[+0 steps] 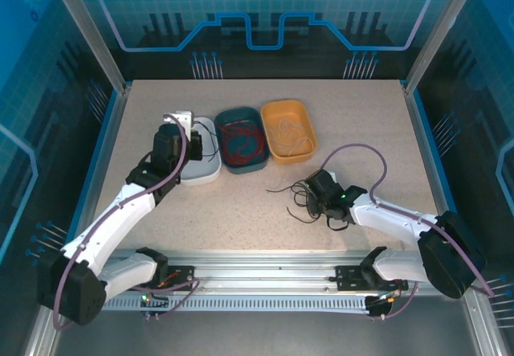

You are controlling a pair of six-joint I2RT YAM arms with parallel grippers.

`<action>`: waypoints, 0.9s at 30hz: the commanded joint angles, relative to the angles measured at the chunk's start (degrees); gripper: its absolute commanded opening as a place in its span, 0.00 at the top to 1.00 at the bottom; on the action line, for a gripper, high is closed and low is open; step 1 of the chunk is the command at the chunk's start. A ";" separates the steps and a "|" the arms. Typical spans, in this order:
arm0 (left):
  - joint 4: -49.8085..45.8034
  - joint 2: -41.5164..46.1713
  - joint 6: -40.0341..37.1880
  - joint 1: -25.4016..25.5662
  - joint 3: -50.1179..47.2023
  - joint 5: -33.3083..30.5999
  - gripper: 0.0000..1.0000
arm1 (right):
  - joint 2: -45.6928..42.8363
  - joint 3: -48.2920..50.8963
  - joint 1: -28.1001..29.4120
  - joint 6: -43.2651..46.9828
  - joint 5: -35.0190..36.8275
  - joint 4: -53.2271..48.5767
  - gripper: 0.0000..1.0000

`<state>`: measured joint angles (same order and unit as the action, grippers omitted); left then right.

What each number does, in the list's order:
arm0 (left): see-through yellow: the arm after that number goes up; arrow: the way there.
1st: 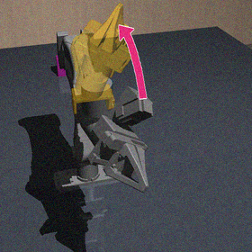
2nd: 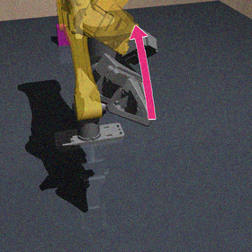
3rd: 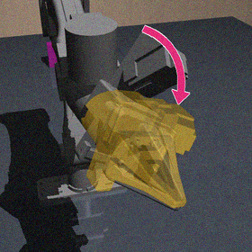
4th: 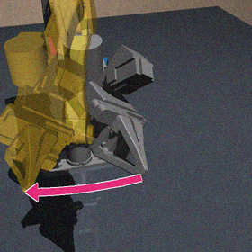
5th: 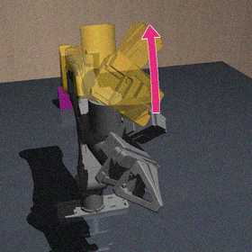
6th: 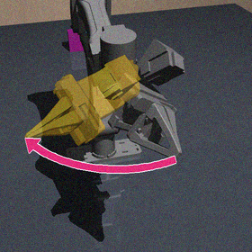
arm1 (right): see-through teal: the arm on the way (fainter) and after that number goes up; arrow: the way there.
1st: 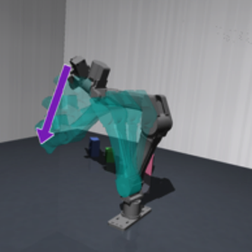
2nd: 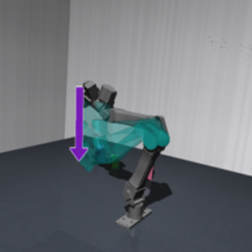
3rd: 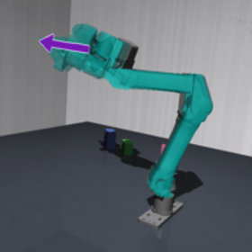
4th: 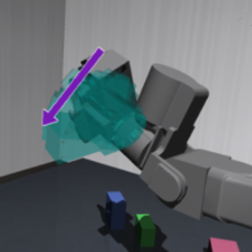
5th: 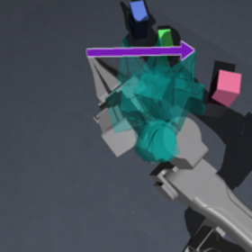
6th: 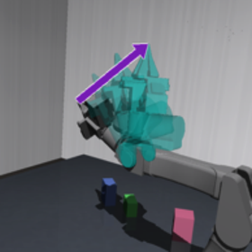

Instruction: Untangle the cables

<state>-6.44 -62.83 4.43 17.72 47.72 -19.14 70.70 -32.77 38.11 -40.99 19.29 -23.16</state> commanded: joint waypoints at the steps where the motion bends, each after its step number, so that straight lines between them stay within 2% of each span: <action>1: 5.58 -2.10 -0.62 -3.69 2.10 3.93 1.00 | -1.43 0.95 -0.57 -1.85 0.40 -1.36 0.68; 9: -0.80 -10.00 2.38 -8.69 6.81 8.36 1.00 | -2.46 1.06 -0.60 -2.20 0.50 -1.34 0.66; 19: -7.41 -17.64 10.69 -9.19 9.82 6.78 1.00 | -1.66 -0.16 -0.67 -2.40 0.40 -1.89 0.67; 27: -6.21 -20.69 13.82 -9.19 8.19 5.97 0.97 | -1.75 -0.54 -0.72 -2.46 0.31 -1.98 0.65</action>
<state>-12.64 -82.81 15.73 9.08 55.79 -12.58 69.10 -32.21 38.11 -42.48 19.29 -23.59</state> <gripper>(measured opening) 0.050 0.354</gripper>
